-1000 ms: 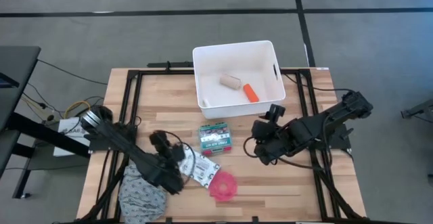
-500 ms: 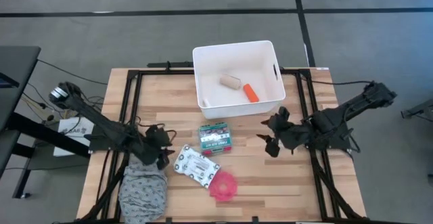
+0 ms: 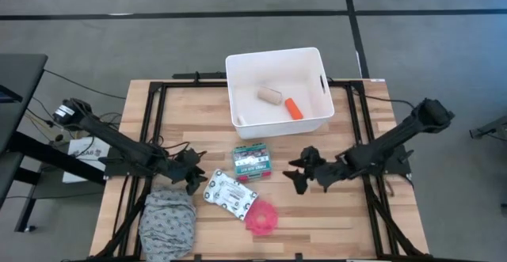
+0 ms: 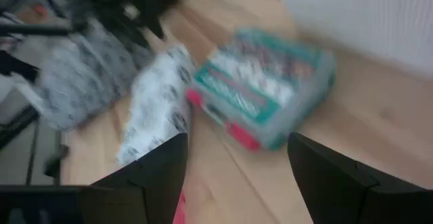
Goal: Pick & place medical supplies in basket/bin
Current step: Put the mailer bag into the white bin
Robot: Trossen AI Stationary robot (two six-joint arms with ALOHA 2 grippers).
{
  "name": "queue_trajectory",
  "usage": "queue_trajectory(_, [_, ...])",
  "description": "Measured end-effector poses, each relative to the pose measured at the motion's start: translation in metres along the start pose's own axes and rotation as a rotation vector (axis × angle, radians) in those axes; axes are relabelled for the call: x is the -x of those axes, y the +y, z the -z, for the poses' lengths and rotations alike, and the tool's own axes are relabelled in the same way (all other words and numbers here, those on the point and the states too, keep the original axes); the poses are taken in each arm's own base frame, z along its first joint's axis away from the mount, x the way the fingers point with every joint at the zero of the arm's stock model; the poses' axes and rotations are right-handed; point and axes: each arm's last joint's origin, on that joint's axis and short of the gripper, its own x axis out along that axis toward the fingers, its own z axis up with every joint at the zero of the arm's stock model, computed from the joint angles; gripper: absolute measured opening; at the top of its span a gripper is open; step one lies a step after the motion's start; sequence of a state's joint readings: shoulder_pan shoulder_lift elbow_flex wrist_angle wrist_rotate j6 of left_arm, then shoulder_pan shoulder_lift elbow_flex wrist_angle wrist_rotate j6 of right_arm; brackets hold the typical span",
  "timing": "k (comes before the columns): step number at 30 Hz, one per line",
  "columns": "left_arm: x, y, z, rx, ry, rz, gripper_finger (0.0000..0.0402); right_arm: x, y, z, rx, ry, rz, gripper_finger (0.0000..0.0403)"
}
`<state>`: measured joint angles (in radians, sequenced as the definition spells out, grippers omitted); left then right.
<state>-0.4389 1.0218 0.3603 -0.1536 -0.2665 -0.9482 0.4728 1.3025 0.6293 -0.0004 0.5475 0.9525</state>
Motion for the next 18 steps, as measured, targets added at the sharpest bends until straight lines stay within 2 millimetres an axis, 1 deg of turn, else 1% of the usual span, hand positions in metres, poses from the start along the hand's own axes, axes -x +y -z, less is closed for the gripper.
queue_trajectory(3, [-0.007, -0.001, -0.001, -0.008, 0.013, 0.012, 0.0151, -0.017, 0.004, 0.013, -0.065, 0.054, 0.035, 0.0249])
queue_trajectory(7, [-0.02, -0.003, 0.003, -0.018, 0.047, 0.015, 0.0151, -0.04, 0.011, 0.026, -0.094, 0.101, 0.054, 0.0249])
queue_trajectory(11, [-0.035, -0.007, 0.006, -0.049, 0.068, 0.049, 0.0151, -0.061, 0.024, 0.027, -0.129, 0.089, -0.006, 0.0249])
queue_trajectory(15, [-0.049, -0.011, 0.009, -0.074, 0.077, 0.106, 0.0151, -0.081, 0.036, 0.027, -0.151, 0.147, -0.062, 0.0249])
queue_trajectory(18, [-0.057, -0.013, 0.011, -0.081, 0.08, 0.136, 0.0151, -0.096, 0.041, 0.03, -0.176, 0.206, -0.07, 0.0249])
